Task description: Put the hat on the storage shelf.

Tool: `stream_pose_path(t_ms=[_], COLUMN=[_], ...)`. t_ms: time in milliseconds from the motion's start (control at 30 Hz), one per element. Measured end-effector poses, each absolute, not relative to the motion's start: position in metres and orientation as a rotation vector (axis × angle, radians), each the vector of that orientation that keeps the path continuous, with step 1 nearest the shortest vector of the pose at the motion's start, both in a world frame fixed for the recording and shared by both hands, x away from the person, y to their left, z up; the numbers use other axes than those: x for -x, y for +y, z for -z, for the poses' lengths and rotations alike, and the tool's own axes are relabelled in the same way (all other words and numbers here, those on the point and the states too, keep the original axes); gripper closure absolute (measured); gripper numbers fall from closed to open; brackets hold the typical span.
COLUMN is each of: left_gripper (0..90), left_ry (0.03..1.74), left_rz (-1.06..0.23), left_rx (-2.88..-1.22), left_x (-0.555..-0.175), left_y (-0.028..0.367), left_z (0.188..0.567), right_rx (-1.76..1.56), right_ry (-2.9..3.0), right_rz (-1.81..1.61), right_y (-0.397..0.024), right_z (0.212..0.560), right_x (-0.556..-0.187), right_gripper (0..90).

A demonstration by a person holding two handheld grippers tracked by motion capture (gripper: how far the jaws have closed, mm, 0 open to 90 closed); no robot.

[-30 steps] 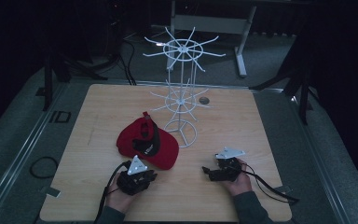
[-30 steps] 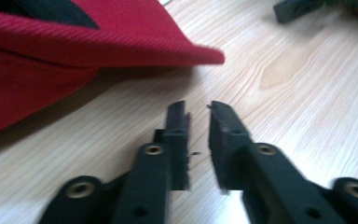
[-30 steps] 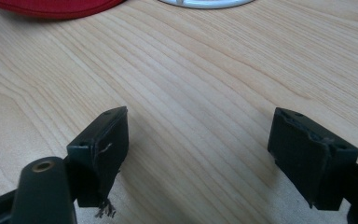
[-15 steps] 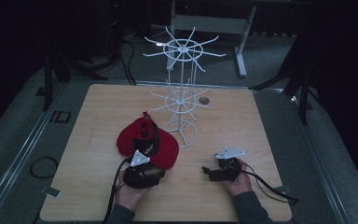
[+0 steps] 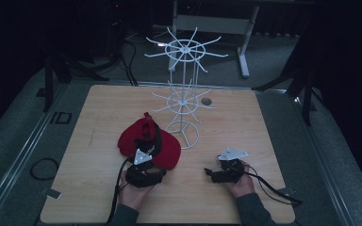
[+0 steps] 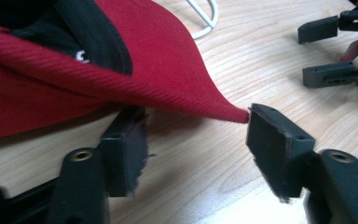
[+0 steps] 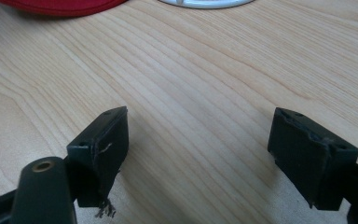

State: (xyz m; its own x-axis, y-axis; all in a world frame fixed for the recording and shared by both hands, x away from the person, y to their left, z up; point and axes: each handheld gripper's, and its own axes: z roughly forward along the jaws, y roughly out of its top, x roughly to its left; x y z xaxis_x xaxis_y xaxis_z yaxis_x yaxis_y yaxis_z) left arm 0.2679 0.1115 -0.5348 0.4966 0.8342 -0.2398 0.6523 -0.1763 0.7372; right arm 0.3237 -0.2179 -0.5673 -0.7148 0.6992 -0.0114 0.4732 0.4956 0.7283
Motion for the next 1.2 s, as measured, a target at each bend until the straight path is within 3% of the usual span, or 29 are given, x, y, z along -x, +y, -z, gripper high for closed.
stream_pose_path(t_ms=[100,700,1200], left_gripper=[51.6,58.8,55.6], left_ry=[1.243,1.433,1.482], left_rz=[-0.300,-0.381,-0.207], left_rx=[-1.896,-1.788,-1.774], left_x=[-0.268,-0.309,-0.355], left_y=[0.117,0.157,0.148], left_z=[0.533,0.524,0.544], right_rx=[-0.986,-0.986,-0.986], right_ry=[2.438,2.438,2.439], right_rz=[-1.047,-1.047,-1.046], right_y=[-0.218,-0.218,-0.218], right_z=[0.567,0.567,0.567], right_x=[-0.324,-0.324,-0.324], right_gripper=[20.1,20.1,20.1])
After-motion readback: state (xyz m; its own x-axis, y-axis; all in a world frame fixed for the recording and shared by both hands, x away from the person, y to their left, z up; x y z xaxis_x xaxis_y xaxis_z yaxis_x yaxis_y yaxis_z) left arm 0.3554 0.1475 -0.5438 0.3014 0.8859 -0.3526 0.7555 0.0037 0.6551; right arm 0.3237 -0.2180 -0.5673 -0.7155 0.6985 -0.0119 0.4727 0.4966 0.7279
